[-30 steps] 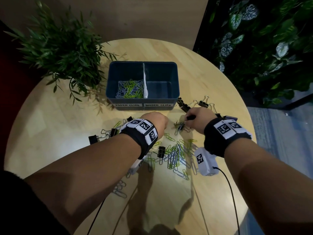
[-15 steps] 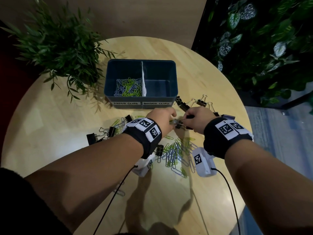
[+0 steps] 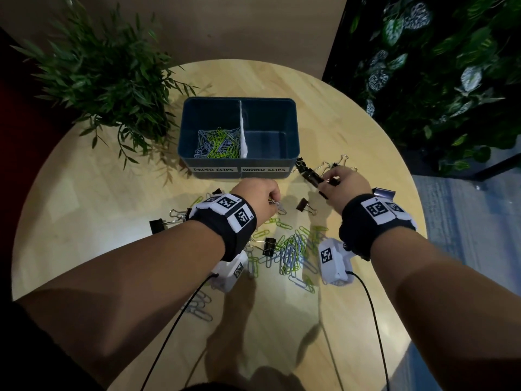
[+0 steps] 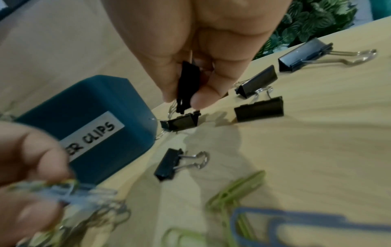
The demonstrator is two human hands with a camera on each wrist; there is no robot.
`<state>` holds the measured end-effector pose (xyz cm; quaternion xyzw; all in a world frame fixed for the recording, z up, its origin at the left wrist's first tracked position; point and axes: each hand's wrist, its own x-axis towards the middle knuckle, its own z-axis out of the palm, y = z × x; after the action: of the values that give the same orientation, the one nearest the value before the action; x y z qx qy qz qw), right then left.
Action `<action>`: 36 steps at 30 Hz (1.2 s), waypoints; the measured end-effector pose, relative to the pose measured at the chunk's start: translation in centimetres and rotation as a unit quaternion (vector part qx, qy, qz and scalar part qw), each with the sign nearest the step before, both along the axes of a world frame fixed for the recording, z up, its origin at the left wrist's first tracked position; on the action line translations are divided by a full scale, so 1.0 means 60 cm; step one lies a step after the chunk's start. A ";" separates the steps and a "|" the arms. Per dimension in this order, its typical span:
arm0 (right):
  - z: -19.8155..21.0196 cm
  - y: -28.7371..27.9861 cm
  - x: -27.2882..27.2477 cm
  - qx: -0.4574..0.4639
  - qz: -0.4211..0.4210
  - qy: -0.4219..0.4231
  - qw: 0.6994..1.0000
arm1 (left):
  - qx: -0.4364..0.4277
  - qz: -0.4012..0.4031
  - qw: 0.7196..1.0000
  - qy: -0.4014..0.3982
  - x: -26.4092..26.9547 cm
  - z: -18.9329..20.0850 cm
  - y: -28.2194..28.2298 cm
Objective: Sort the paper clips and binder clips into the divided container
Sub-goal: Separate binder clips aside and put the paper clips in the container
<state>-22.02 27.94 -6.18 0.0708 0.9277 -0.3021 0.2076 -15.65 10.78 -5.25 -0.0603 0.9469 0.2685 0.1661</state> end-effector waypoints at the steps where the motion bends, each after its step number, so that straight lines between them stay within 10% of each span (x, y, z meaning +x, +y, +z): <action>1: 0.000 0.003 -0.005 0.003 -0.004 -0.006 1.000 | -0.005 -0.003 1.000 -0.008 0.000 0.000 -0.001; 7: 0.002 -0.002 0.017 0.096 0.061 0.048 0.992 | -0.018 -0.015 1.000 0.000 0.005 0.005 -0.005; 21: 0.034 -0.091 0.123 0.098 0.376 -0.122 0.913 | -0.121 -0.128 0.984 -0.033 0.021 -0.008 -0.037; 29: 0.001 -0.099 0.144 0.067 0.409 -0.043 0.909 | -0.092 -0.115 0.989 -0.002 0.035 -0.020 -0.051; 36: 0.004 -0.113 0.160 0.102 0.520 -0.037 0.847 | -0.080 -0.138 0.985 -0.059 0.032 -0.025 -0.062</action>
<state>-12.42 21.17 -5.94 -0.3904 0.8458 -0.0511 0.3600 -13.72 7.09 -6.75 0.0416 0.9531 0.1626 0.2519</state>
